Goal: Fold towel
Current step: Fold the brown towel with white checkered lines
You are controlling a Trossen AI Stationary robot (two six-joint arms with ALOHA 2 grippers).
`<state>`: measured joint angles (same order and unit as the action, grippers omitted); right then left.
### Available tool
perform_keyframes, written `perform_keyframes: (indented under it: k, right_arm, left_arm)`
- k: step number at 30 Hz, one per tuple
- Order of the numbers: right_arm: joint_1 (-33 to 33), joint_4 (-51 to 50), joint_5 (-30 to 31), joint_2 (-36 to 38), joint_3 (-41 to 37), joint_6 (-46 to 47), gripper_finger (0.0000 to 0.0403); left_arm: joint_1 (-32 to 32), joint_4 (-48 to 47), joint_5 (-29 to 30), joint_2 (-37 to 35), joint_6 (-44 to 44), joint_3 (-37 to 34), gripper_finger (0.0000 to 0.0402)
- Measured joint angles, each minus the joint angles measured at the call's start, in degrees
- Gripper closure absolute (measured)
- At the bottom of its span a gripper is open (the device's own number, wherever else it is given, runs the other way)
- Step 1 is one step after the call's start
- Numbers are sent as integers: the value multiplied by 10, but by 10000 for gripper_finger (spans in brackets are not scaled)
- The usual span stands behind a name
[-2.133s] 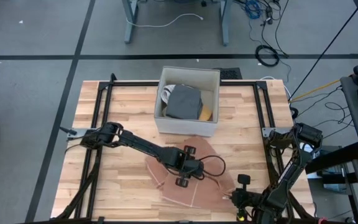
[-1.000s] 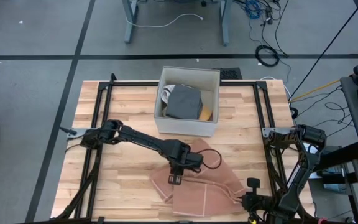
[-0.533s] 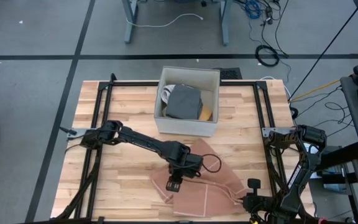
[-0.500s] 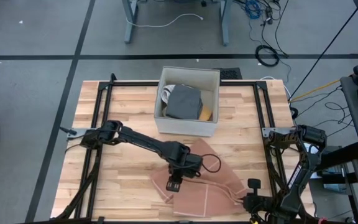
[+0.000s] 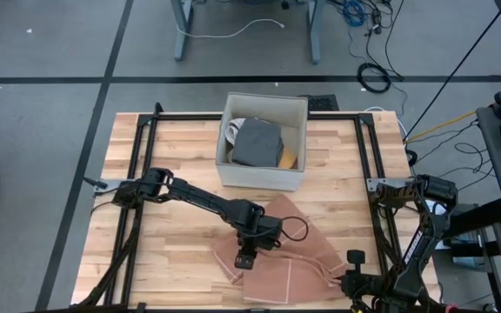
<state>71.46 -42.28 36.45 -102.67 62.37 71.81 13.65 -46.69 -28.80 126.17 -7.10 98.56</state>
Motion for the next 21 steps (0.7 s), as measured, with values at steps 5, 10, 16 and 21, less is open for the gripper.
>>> perform_keyframes:
  k: [5,10,16,21]
  right_arm:
    - [0,0,0,0,0,0,403]
    - [0,0,0,0,0,4,403]
    - [0,0,-1,0,0,10,403]
    - [0,0,-2,0,0,10,403]
  left_arm:
    - [-11,-10,25,0,19,0,280]
    - [-17,1,3,0,41,0,280]
    - [-26,18,-45,0,61,0,280]
    - [-27,14,-96,0,51,0,280]
